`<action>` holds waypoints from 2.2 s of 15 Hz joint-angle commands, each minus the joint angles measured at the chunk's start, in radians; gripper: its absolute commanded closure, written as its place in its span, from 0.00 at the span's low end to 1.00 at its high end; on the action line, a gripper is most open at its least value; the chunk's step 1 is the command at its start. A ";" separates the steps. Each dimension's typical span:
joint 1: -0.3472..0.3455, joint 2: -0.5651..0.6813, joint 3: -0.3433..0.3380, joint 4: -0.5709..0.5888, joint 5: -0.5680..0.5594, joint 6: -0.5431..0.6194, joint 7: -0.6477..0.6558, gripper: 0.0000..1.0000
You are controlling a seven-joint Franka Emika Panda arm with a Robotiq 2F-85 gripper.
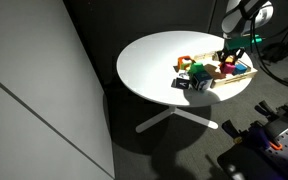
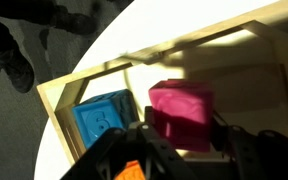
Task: Move the pink block from the tray to the table
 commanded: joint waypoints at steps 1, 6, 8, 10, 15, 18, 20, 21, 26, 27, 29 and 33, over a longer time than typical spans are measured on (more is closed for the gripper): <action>0.023 -0.068 0.008 -0.017 0.008 -0.015 0.032 0.73; 0.049 -0.106 0.031 -0.005 0.016 -0.009 0.060 0.73; 0.052 -0.117 0.040 0.000 0.022 -0.016 0.062 0.73; 0.048 -0.130 0.048 -0.006 0.029 -0.023 0.049 0.73; 0.049 -0.108 0.045 0.002 0.012 -0.007 0.047 0.48; 0.049 -0.108 0.045 0.001 0.012 -0.007 0.047 0.48; 0.053 -0.116 0.042 0.000 0.003 -0.028 0.046 0.73; 0.056 -0.120 0.041 -0.003 -0.002 -0.032 0.048 0.73; 0.082 -0.154 0.045 -0.029 -0.041 -0.073 0.044 0.73; 0.089 -0.161 0.048 -0.033 -0.051 -0.084 0.042 0.73; 0.102 -0.173 0.058 -0.040 -0.065 -0.104 0.037 0.73; 0.125 -0.192 0.085 -0.046 -0.083 -0.119 0.032 0.73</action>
